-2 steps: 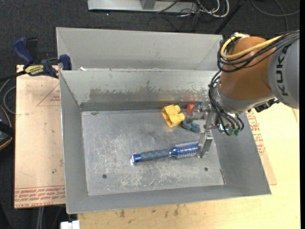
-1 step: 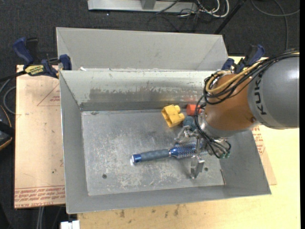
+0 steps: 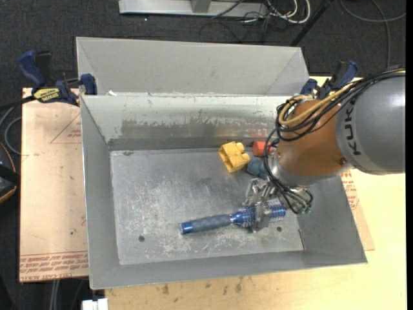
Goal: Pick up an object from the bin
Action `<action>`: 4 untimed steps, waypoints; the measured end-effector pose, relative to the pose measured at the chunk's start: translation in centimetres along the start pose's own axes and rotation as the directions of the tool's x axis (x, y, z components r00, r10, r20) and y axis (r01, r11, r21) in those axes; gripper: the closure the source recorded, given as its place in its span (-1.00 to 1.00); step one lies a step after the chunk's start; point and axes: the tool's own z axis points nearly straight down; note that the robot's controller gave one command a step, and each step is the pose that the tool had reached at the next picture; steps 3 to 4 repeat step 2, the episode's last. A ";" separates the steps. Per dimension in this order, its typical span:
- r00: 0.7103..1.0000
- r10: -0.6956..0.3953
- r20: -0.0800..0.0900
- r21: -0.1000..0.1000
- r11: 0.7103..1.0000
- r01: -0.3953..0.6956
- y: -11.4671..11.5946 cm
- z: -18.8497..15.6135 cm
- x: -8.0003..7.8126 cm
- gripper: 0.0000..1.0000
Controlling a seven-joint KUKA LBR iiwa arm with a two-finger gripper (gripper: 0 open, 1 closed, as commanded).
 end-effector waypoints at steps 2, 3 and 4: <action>0.946 -0.325 0.000 0.000 0.946 0.325 1.1 -17.8 -1.3 1.00; 0.946 -0.325 0.000 0.000 0.946 0.325 1.1 -17.8 -1.3 1.00; 0.946 -0.325 0.000 0.000 0.946 0.325 1.1 -17.8 -1.3 1.00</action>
Offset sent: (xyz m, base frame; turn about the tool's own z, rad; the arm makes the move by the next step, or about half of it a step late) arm 0.0042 -0.0032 0.1150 -0.0597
